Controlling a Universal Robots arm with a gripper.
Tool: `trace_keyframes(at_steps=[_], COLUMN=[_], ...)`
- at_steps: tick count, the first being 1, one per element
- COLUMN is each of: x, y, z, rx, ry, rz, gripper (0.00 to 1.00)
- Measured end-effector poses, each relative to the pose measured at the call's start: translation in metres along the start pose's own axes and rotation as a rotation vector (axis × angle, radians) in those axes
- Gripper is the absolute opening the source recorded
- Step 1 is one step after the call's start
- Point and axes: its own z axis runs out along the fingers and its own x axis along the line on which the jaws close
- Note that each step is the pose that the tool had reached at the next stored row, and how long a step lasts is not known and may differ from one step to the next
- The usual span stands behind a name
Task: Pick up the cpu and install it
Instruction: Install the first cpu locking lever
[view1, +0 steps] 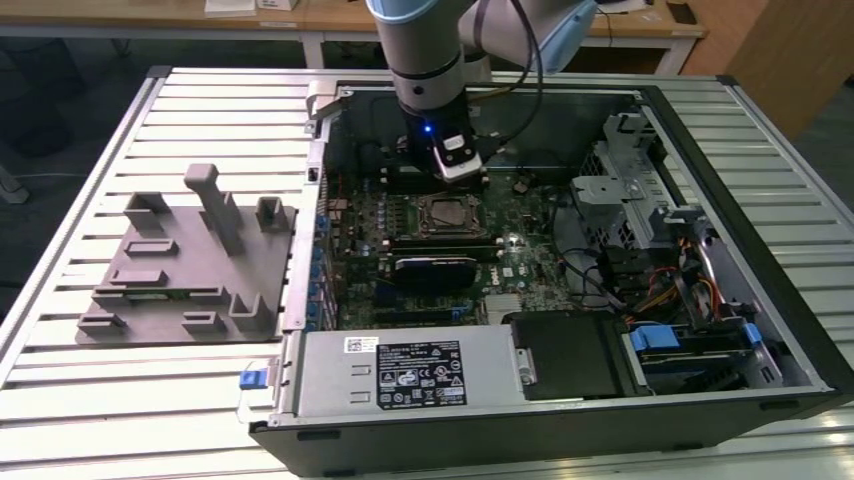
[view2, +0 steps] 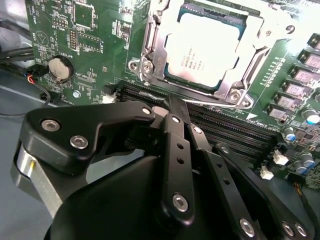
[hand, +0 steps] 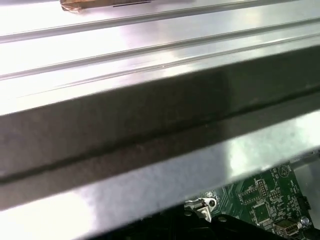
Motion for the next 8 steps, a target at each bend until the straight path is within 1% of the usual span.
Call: trace_keyframes(at_steps=[8], x=[0.0013], y=[-0.0008], z=[0.0043], rx=[0.0005], ry=[-0.0004], rz=[0.002], gripper=[0.11])
